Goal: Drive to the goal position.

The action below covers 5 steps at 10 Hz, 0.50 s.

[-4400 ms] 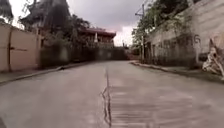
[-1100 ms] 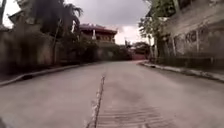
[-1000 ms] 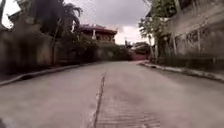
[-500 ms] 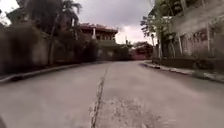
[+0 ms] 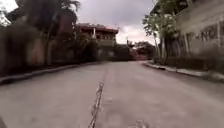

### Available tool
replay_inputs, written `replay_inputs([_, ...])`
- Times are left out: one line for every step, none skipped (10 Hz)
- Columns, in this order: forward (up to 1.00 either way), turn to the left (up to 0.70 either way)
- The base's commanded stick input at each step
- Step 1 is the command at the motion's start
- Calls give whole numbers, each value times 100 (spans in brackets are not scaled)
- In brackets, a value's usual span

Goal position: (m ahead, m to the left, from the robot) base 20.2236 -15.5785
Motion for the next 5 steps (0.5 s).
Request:
replay_inputs([100,0])
replay_inputs([100,0])
replay_inputs([100,0])
replay_inputs([100,0])
replay_inputs([100,0])
